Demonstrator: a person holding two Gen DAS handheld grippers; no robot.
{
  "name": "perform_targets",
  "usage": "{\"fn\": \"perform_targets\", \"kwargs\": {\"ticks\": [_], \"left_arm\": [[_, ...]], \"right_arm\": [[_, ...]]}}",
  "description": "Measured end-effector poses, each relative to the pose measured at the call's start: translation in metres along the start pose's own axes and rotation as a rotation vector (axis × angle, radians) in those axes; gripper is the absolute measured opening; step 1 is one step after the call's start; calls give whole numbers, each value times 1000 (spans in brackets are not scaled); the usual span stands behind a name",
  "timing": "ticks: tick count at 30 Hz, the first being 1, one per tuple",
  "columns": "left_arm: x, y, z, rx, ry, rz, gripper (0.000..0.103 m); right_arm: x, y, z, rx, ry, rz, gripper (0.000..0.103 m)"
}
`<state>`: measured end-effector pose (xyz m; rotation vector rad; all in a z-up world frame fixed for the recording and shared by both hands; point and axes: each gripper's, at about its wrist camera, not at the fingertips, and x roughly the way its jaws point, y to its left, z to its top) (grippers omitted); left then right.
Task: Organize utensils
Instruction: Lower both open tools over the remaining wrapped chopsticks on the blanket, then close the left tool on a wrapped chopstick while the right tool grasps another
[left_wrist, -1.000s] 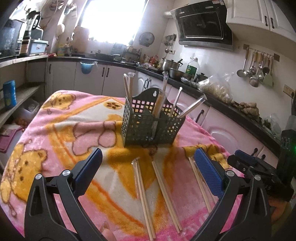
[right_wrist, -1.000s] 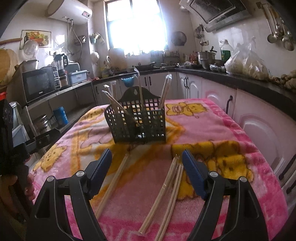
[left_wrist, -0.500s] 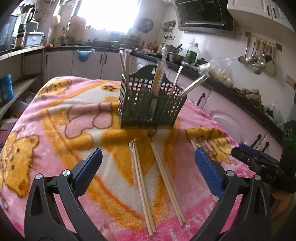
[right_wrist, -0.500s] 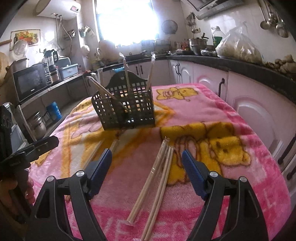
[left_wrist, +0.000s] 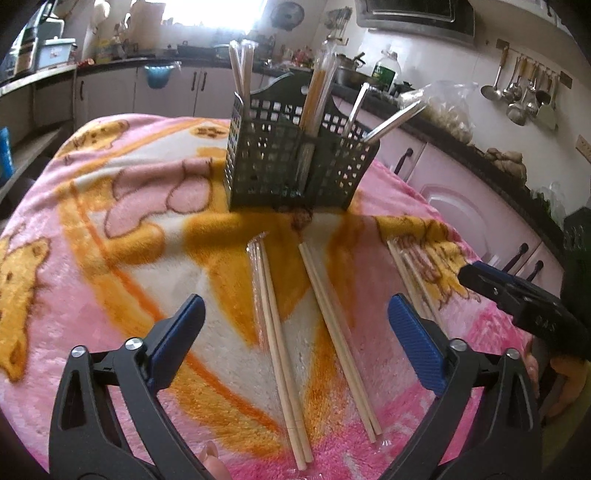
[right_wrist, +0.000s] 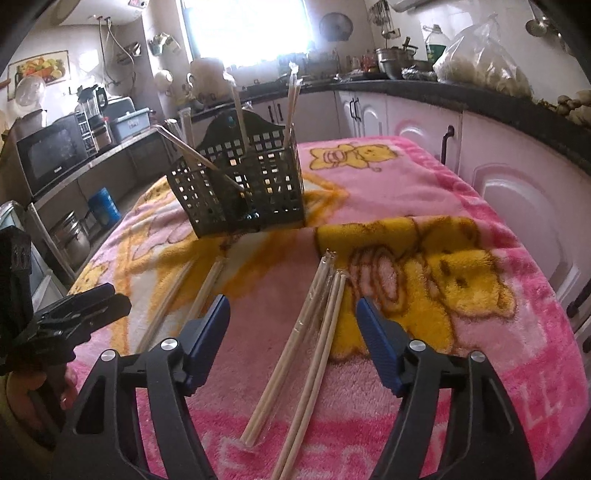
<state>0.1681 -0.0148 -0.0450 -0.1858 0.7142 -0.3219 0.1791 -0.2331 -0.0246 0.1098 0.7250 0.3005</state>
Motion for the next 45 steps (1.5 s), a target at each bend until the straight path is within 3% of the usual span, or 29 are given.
{"fn": "perform_targets", "kwargs": {"ticks": [6,9,15,23,26,29,30,34,39,43,45], "left_arm": [[12,4,-1,-16,47,-17,58],[19,8,0,-44,72,-30,53],[32,16,1,-98,111,-45,45],[47,24,9,-134,138,-50,45],[53,26,12,-138,147,-43,45],[62,27,17,-140,160,-37,45],[64,27,19,-136,164,-30,45],[77,27,24,-129,189,-13,45],[88,27,33,-109,197,5,44],[95,28,37,-109,195,29,29],[97,27,37,-95,198,54,16]], "right_arm": [[29,-4,15,-11,87,31,61],[47,-9,24,-9,137,40,61],[83,-21,40,-6,222,14,61],[124,-29,53,23,347,26,55],[130,-26,56,9,360,0,46],[132,-23,59,-20,367,-24,28],[132,-22,60,-25,366,-16,15],[130,-19,64,-25,346,42,12],[107,-12,73,-2,254,149,12],[85,-7,79,8,190,194,11],[73,-4,83,17,155,217,11]]}}
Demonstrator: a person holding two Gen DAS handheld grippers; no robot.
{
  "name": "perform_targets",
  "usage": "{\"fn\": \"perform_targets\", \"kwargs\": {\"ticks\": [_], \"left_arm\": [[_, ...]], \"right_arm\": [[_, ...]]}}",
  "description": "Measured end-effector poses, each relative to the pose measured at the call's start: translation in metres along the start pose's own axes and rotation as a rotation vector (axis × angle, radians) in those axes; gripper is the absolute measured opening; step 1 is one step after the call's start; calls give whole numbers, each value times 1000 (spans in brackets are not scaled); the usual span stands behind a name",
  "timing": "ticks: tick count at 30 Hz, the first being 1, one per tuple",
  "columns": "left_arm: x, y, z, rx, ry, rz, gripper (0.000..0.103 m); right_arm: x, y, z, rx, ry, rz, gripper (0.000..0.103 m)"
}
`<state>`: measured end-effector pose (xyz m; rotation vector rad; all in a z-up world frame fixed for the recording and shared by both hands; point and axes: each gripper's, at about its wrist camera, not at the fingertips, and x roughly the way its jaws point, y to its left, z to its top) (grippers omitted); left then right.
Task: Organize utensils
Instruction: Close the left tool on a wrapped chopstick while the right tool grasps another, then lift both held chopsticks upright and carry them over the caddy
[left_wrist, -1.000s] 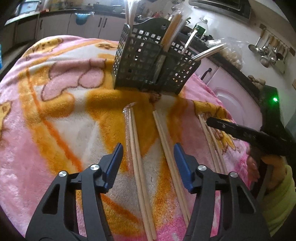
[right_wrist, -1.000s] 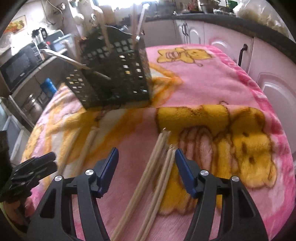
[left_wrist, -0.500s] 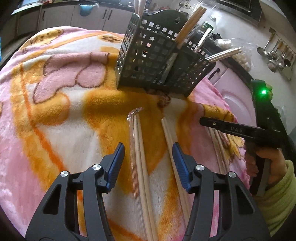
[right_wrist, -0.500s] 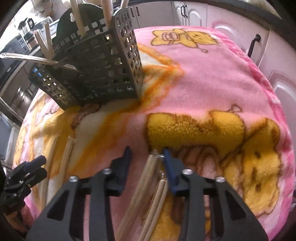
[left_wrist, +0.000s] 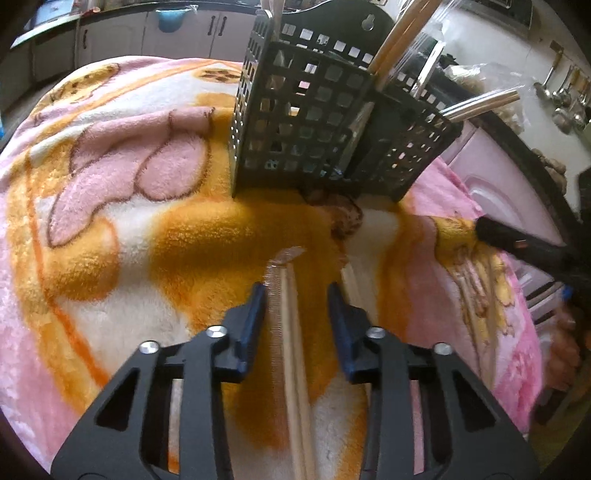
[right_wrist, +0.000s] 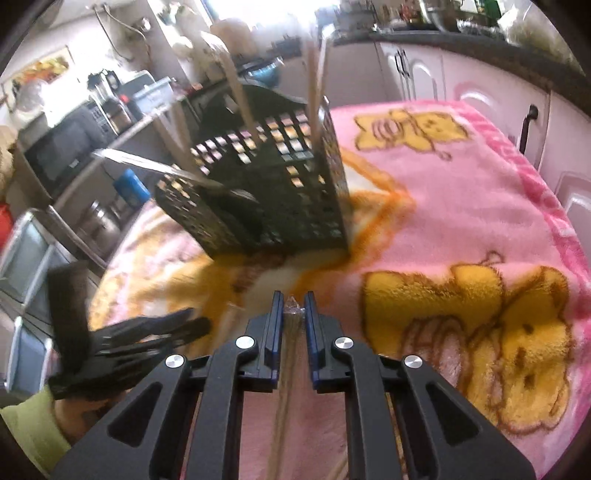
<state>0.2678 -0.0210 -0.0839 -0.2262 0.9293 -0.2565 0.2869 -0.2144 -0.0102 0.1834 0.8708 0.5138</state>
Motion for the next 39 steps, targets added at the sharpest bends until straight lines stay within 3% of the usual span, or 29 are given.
{"fn": "perform_targets", "kwargs": {"ticks": [3,5,14,22,39], "left_arm": [[-3,3,2,-11,-4,0,3],[-9,3,1,-17,-19,-11,2],[-62,-19,6,28,-163,-59,1],[-104,-26,7,43,-291,-55,1],[-149,-26,41,7,-436,-108,1]], "right_arm": [[-15,6,2,0,-42,24,11],[-23,12,3,-17,-66,30,11],[-48,32,-1,-90,-156,3,11],[-77,43,-5,-129,-269,2,11],[-118,69,18,-191,-427,-16,11]]}}
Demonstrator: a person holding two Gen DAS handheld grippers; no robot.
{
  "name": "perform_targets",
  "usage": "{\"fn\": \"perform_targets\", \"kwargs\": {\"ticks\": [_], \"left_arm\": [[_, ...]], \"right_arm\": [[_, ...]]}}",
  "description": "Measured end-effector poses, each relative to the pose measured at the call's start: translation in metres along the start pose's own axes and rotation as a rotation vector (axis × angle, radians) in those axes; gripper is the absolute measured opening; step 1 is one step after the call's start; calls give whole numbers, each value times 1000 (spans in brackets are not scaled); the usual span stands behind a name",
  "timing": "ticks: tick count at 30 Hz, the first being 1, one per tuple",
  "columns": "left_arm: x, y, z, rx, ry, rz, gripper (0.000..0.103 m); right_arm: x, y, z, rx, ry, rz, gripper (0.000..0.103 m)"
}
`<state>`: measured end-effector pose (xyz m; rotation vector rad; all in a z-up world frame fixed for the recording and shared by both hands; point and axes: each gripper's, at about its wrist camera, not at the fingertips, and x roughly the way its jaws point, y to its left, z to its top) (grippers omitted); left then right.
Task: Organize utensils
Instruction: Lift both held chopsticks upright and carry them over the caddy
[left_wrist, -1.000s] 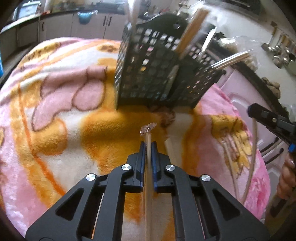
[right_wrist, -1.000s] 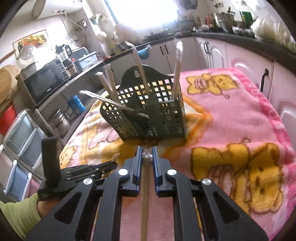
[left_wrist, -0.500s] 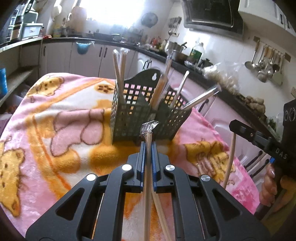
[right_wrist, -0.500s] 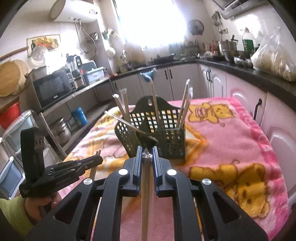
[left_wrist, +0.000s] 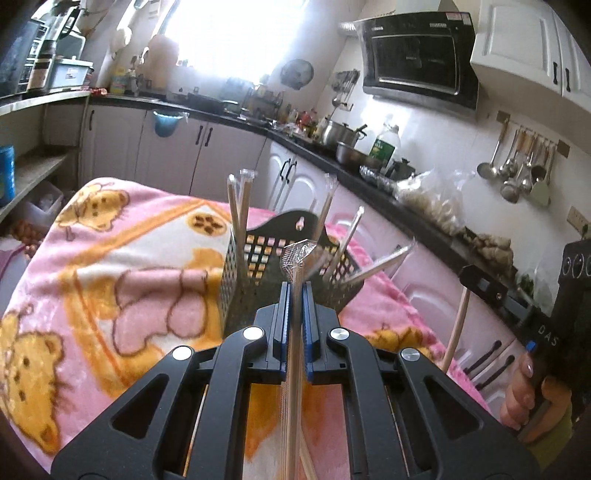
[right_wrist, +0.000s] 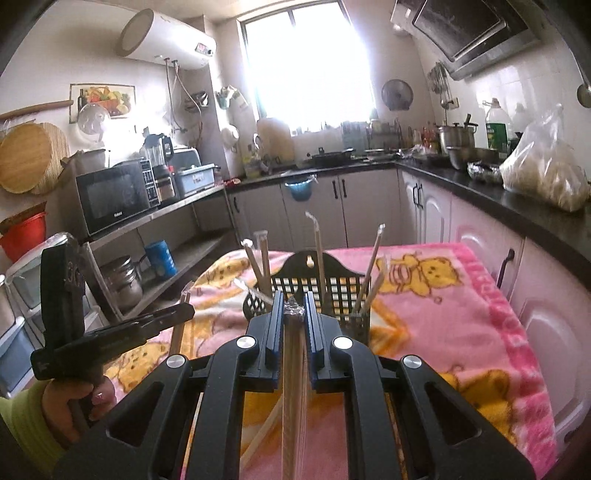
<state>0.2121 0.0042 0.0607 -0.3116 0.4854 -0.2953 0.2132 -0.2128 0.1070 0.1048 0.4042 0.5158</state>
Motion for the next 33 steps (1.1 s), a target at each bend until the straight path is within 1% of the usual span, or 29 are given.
{"fn": "perform_targets", "kwargs": {"ticks": [5,11,20,29,33], "left_arm": [[1,4,20,-12,-32,-11,1],[0,2,45,2,-82,-20,1],[6,-1,88,27,-169,-14,1],[19,-11,115,73,-257,-5,1],[28,-14,124,90,-320,-8,1]], "right_arm": [[-1,0,12,-12,-34,-17,11],[0,-3,26,-7,-74,-43,11],[3,-15,49,-3,-134,-78,11],[19,-24,66,-13,-194,-98,11],[27,-29,75,-10,-235,-95,11]]}}
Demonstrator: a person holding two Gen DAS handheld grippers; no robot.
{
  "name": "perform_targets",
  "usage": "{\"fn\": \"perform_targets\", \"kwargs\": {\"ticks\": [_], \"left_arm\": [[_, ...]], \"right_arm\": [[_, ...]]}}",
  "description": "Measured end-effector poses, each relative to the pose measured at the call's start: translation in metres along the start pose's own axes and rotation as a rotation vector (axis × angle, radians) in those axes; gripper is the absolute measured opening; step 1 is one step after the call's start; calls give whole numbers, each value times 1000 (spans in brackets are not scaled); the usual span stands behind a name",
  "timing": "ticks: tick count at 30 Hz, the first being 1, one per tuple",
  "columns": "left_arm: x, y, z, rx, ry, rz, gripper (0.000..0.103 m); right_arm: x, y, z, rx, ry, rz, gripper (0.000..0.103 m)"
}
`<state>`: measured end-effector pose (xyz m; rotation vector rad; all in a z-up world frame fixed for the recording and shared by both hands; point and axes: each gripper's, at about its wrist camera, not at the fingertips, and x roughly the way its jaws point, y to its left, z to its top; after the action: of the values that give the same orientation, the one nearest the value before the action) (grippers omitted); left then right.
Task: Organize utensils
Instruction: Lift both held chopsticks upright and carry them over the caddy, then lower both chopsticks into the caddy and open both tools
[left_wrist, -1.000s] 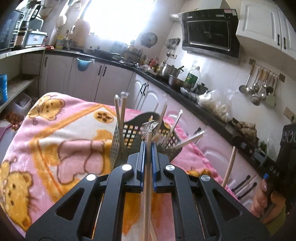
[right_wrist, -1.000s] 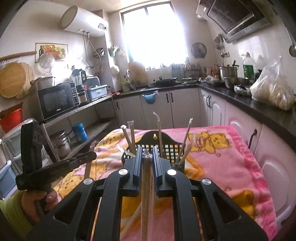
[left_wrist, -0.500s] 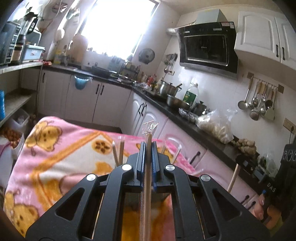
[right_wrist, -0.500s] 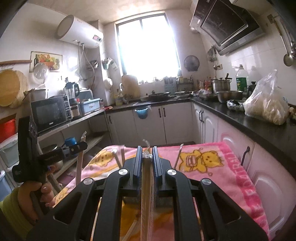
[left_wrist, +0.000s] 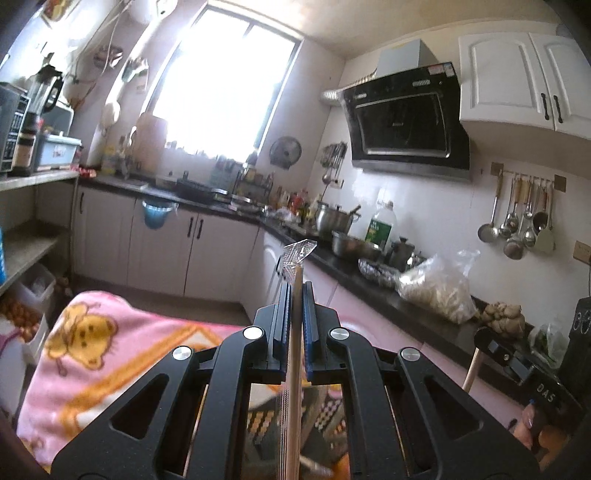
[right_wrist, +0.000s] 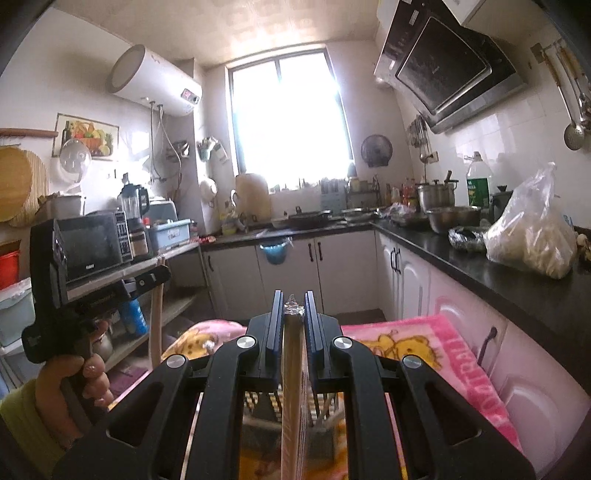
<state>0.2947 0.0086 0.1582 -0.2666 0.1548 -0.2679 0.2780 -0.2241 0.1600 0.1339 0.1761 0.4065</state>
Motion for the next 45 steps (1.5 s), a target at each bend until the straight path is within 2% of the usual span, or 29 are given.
{"fn": "perform_targets", "kwargs": {"ticks": [8,17,29,45], "left_arm": [[28,-4,6,28,-79,12,1],[61,2,-4,39,-98,45,2],[77,10,-29,16,-124,65,2],[82,16,-57,17,-103,75,3]], "right_arm": [[23,1,13,-36,-80,-6,11],[44,-7,16,-38,-125,-34,11],[65,-15,7,-25,-186,-54,11],[99,-8,-32,-50,-220,-208,11]]}}
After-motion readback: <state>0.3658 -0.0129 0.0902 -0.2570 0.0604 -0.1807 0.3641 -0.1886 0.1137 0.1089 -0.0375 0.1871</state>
